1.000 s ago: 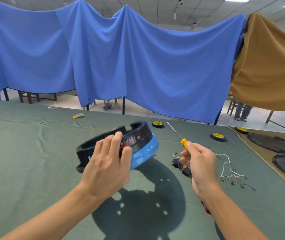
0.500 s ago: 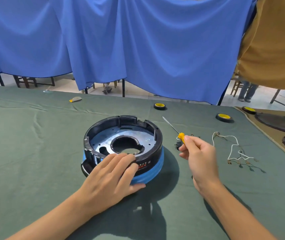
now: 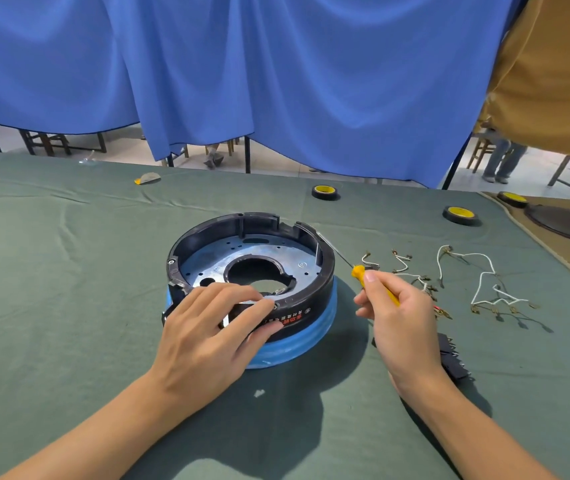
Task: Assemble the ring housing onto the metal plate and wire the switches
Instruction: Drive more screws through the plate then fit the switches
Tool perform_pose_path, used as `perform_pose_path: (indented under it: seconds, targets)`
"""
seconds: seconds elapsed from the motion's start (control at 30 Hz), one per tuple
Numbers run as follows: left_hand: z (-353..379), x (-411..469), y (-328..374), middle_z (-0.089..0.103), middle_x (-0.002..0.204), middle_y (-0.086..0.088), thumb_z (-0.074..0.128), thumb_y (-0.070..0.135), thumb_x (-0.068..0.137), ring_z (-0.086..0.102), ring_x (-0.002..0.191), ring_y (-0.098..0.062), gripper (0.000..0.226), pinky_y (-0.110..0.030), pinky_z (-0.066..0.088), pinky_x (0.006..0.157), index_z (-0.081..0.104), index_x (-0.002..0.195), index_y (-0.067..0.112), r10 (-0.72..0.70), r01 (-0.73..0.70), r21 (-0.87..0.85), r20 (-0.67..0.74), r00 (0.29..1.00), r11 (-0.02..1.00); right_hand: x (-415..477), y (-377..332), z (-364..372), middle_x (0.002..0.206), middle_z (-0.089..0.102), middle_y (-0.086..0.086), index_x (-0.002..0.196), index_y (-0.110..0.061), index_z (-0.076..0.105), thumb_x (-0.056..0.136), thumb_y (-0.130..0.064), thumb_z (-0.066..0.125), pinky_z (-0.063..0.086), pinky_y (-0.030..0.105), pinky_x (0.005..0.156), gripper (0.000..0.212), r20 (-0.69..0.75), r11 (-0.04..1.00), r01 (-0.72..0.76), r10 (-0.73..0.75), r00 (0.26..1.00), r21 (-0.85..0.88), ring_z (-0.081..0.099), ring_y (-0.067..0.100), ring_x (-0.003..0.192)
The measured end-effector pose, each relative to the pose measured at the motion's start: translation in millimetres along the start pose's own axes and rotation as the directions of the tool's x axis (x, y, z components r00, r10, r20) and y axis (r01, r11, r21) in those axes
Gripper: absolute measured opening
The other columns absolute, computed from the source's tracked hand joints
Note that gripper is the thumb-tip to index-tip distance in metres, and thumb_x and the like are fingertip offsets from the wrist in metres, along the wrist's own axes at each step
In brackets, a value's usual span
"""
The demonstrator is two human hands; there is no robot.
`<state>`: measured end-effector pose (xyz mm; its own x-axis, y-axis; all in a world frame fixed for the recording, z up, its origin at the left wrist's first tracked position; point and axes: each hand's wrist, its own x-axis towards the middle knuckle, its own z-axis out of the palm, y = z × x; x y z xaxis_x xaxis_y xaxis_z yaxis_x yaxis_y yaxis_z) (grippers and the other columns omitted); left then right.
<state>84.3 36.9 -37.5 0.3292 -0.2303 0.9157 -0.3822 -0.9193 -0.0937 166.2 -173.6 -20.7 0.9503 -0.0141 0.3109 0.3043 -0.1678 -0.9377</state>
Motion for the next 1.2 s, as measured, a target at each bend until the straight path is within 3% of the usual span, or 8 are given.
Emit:
perform_pose_path:
  seconds: [0.13, 0.33, 0.6, 0.73, 0.8, 0.97, 1.1, 1.2]
  targets:
    - [0.4, 0.1, -2.2, 0.071, 0.089, -0.005, 0.074, 0.025, 0.089, 0.064, 0.074, -0.023, 0.019, -0.037, 0.05, 0.063, 0.064, 0.102, 0.016, 0.025, -0.025, 0.0, 0.011, 1.0, 1.0, -1.2, 0.2, 1.0, 0.067, 0.064, -0.008, 0.086, -0.035, 0.069, 0.097, -0.03, 0.053, 0.055, 0.05, 0.075, 0.021, 0.001, 1.0, -0.007, 0.007, 1.0, -0.003, 0.058, 0.007, 0.06]
    - [-5.9, -1.2, -8.0, 0.07, 0.087, -0.007, 0.071, 0.023, 0.092, 0.063, 0.068, -0.025, 0.019, -0.037, 0.047, 0.061, 0.078, 0.089, 0.005, 0.027, -0.028, 0.024, 0.074, 0.997, 0.999, -0.5, -0.8, -0.4, 0.067, 0.064, -0.008, 0.082, -0.029, 0.07, 0.097, -0.029, 0.053, 0.055, 0.049, 0.075, 0.023, -0.02, 1.0, -0.023, 0.023, 1.0, 0.018, 0.057, 0.006, 0.058]
    - [-35.0, -16.7, -43.0, 0.07, 0.088, -0.006, 0.068, 0.024, 0.091, 0.06, 0.075, -0.021, 0.015, -0.034, 0.049, 0.067, 0.064, 0.103, 0.015, 0.078, -0.078, -0.006, 0.087, 0.993, 0.997, -1.4, 0.8, -3.3, 0.067, 0.064, -0.005, 0.082, -0.027, 0.07, 0.097, -0.027, 0.054, 0.053, 0.046, 0.071, 0.022, -0.034, 0.999, -0.025, 0.026, 0.999, 0.041, 0.056, 0.007, 0.058]
    - [-44.1, -20.5, -64.3, 0.069, 0.087, -0.013, 0.062, 0.02, 0.093, 0.06, 0.075, -0.028, 0.014, -0.037, 0.049, 0.068, 0.06, 0.103, 0.011, 0.171, -0.174, 0.008, 0.15, 0.974, 0.985, -1.2, 0.6, -1.1, 0.067, 0.065, -0.007, 0.081, -0.027, 0.07, 0.097, -0.027, 0.054, 0.052, 0.045, 0.071, 0.022, -0.047, 1.0, -0.005, 0.004, 0.999, -0.022, 0.057, 0.01, 0.061]
    - [-45.7, -20.7, -74.5, 0.069, 0.087, -0.017, 0.059, 0.017, 0.093, 0.062, 0.074, -0.032, 0.013, -0.038, 0.049, 0.069, 0.058, 0.103, 0.009, 0.222, -0.23, 0.038, 0.16, 0.962, 0.972, -0.8, 1.8, -2.1, 0.066, 0.067, -0.009, 0.084, -0.025, 0.07, 0.095, -0.03, 0.054, 0.052, 0.045, 0.074, 0.02, -0.039, 0.985, 0.016, -0.023, 0.999, -0.172, 0.062, 0.016, 0.069]
    - [-42.8, -11.1, -78.6, 0.07, 0.087, -0.02, 0.065, 0.021, 0.087, 0.064, 0.075, -0.032, 0.017, -0.042, 0.049, 0.067, 0.058, 0.094, 0.007, 0.311, -0.327, 0.105, 0.142, 0.94, 0.939, -7.7, 3.7, -1.1, 0.08, 0.069, 0.004, 0.092, -0.021, 0.068, 0.096, -0.035, 0.051, 0.041, 0.036, 0.064, 0.023, 0.12, 0.674, 0.219, -0.191, 0.974, -0.706, 0.061, 0.031, 0.082]
    - [-40.2, 6.6, -54.9, 0.069, 0.072, -0.008, 0.072, 0.026, 0.078, 0.066, 0.063, -0.029, 0.031, -0.037, 0.045, 0.065, 0.058, 0.057, 0.008, 0.308, -0.325, 0.206, 0.11, 0.945, 0.923, -3.7, -2.0, 5.5, 0.099, 0.062, -0.002, 0.099, -0.02, 0.06, 0.095, -0.037, 0.045, 0.042, 0.035, 0.071, 0.023, 0.266, 0.49, 0.295, -0.131, 0.955, -0.82, 0.055, 0.023, 0.1]
    - [-33.1, 28.6, -31.7, 0.054, 0.054, -0.001, 0.067, 0.025, 0.084, 0.054, 0.05, -0.027, 0.038, -0.035, 0.042, 0.061, 0.049, 0.052, 0.014, 0.167, -0.195, 0.315, 0.114, 0.979, 0.929, 2.4, -4.7, 12.1, 0.107, 0.056, -0.001, 0.099, -0.019, 0.056, 0.091, -0.035, 0.043, 0.039, 0.033, 0.072, 0.022, 0.31, 0.416, 0.301, -0.048, 0.95, -0.858, 0.051, 0.022, 0.106]
